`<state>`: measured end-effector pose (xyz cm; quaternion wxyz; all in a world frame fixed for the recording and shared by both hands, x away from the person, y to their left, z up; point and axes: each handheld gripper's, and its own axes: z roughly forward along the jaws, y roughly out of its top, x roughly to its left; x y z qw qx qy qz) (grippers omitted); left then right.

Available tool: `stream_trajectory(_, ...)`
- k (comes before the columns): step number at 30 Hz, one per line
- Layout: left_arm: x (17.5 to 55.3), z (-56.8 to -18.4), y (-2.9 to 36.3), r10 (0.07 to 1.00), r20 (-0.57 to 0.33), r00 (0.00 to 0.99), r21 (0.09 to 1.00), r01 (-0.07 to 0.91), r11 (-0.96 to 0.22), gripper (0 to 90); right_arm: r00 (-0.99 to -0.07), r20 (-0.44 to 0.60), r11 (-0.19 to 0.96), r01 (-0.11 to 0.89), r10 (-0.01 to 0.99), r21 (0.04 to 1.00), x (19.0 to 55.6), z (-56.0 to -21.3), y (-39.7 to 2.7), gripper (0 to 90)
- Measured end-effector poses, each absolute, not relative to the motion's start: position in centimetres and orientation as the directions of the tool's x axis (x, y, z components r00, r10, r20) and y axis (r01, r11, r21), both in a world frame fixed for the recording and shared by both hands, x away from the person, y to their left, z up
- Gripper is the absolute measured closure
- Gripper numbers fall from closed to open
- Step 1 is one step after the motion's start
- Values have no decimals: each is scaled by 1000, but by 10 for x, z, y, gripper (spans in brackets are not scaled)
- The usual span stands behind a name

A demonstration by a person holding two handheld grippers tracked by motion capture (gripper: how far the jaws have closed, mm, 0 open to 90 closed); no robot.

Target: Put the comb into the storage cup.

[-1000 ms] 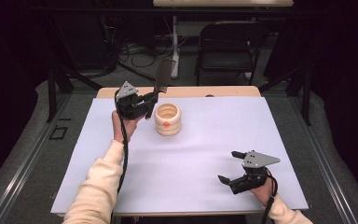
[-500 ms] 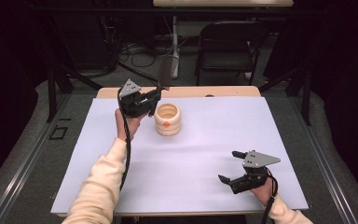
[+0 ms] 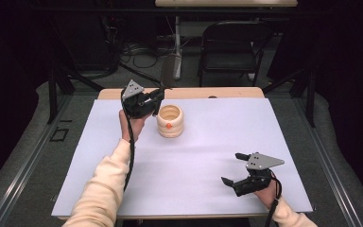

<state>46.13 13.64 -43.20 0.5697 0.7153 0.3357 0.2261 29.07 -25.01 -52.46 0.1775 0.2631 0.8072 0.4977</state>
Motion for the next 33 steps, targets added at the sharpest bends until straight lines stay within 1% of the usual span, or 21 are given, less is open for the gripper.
stream_trajectory(23, 476, -450, 119, 728, -61, 683, 967, 221, -126, 728, -800, -30, 368, 241, 599, 898, 290, -524, -250, 2)
stream_trajectory(33, 479, -454, 119, 731, -61, 679, 967, 221, -124, 728, -801, -26, 366, 244, 599, 898, 290, -524, -249, 2)
